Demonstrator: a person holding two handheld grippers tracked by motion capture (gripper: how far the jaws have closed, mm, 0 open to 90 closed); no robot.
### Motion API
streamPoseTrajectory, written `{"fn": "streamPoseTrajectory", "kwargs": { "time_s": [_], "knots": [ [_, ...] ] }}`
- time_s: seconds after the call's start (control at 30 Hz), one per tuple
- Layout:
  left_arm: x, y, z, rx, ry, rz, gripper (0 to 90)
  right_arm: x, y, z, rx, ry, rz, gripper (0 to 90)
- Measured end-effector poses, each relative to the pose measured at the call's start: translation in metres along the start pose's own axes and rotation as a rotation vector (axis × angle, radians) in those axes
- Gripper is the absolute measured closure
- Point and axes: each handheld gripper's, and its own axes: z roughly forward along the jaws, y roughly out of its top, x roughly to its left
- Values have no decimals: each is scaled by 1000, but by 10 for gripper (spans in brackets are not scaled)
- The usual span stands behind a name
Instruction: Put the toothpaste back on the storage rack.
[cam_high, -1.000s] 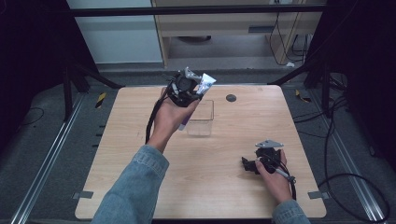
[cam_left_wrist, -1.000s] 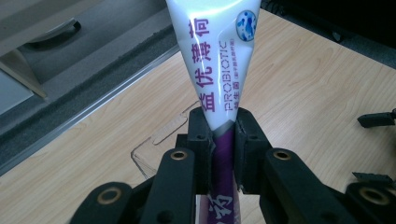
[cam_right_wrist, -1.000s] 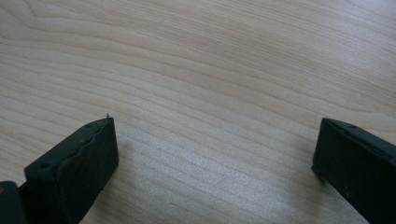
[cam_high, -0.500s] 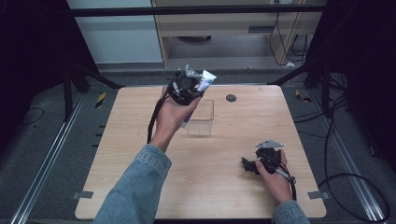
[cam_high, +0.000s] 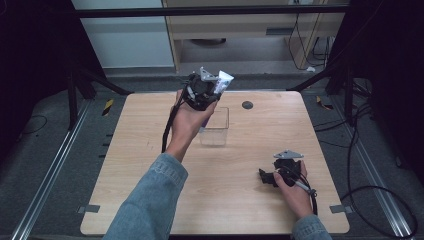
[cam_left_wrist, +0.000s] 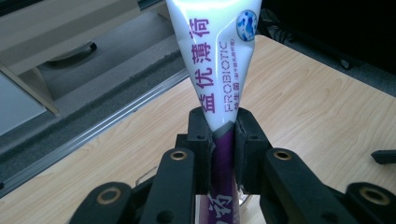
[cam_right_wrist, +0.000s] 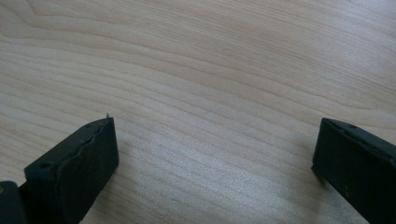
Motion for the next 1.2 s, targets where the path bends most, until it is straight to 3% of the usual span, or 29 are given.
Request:
{"fn": "streamPoseTrajectory", "kwargs": {
  "time_s": [0.27,0.6,0.73,0.93,1.2],
  "knots": [
    [-1,0,4,-1,6,-4,785,0,0,0,0,0,3,5],
    [-4,3,6,-69,33,-4,785,0,0,0,-1,2,2,5],
    [-5,7,8,-97,8,-4,786,0,0,-1,-1,6,4,5],
    [-1,5,18,-124,6,6,786,0,0,0,-4,12,4,4],
    [1,3,30,-173,54,38,786,-1,0,0,-6,10,0,4]
  ]
}}
